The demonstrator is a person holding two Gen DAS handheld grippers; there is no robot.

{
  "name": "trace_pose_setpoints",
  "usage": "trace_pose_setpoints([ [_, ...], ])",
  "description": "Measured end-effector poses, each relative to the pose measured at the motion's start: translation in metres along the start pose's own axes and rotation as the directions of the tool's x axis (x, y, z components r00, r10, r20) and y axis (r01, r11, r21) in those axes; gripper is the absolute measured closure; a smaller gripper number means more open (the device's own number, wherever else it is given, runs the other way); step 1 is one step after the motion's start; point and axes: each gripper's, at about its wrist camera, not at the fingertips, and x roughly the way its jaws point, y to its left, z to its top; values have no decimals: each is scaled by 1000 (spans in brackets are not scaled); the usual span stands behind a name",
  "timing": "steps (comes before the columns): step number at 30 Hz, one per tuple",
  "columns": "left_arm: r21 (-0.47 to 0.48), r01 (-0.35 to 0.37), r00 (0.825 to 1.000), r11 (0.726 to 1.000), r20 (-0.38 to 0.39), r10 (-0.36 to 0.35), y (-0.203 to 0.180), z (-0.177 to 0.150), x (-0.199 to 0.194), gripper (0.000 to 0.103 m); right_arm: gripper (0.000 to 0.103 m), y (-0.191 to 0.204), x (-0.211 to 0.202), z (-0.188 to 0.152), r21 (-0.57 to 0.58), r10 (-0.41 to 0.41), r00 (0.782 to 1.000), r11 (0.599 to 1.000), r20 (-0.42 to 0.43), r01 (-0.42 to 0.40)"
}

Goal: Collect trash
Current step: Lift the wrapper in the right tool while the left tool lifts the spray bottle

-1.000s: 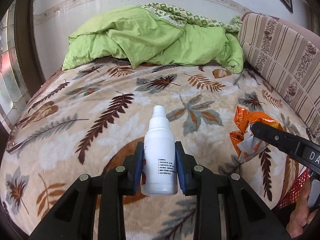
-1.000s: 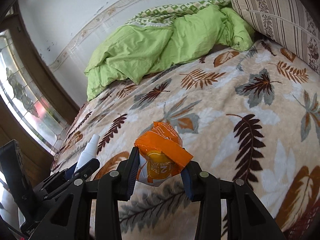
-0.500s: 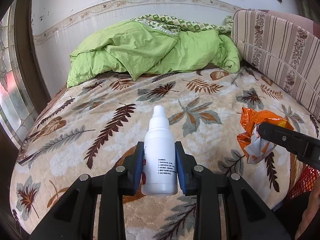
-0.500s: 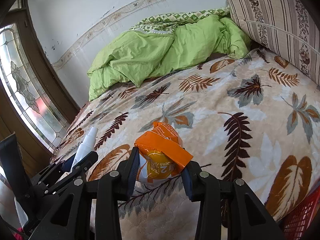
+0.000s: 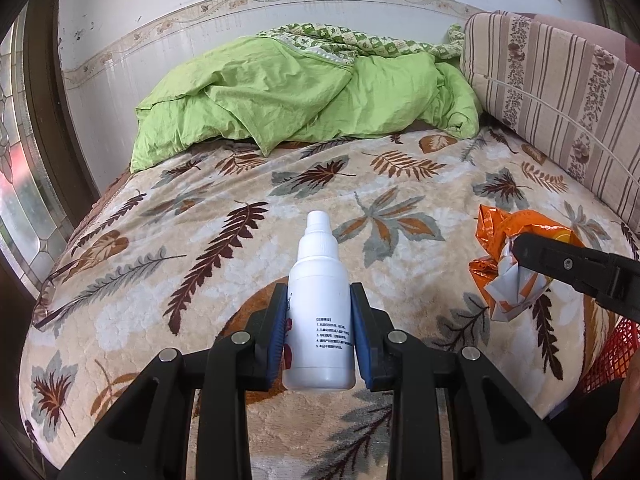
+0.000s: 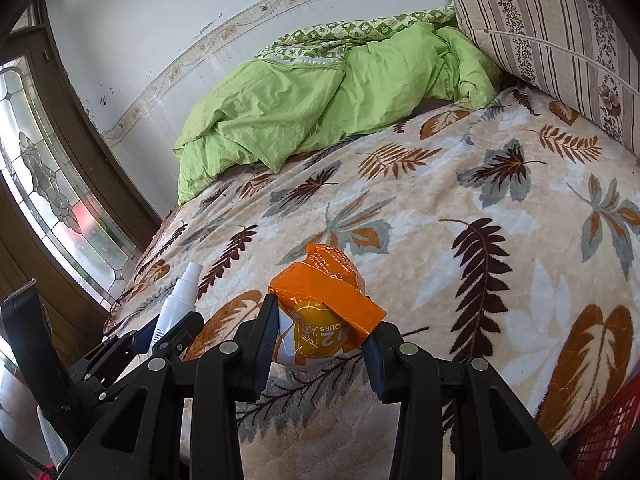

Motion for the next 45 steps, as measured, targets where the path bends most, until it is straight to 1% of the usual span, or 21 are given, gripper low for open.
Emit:
trace_pose_setpoints([
  [12, 8, 7, 1000, 1000, -5, -7, -5, -1, -1, 74, 62, 0, 0, 0, 9, 0, 1000, 1000, 4, 0],
  [19, 16, 11, 1000, 1000, 6, -11, -13, -4, -20, 74, 62, 0, -14, -4, 29, 16, 1000, 999, 13, -17],
  [23, 17, 25, 1000, 1000, -1, -25, -17, -7, -31, 74, 62, 0, -31, -9, 37, 21, 1000, 999, 22, -21],
  [29, 43, 47, 999, 998, 20, -48, -32, -9, -57, 74, 62, -6, -61, -14, 62, 24, 999, 998, 33, -26],
  [33, 57, 65, 997, 996, 31, -67, -39, -7, -72, 74, 62, -7, -84, -15, 81, 28, 998, 996, 56, -33],
  [40, 90, 91, 992, 992, 83, -99, -50, 4, -110, 74, 62, -3, -122, -9, 88, 47, 993, 995, 107, -57],
  [45, 97, 105, 987, 990, 109, -116, -53, 13, -124, 74, 62, 2, -147, -6, 80, 45, 989, 995, 142, -57],
])
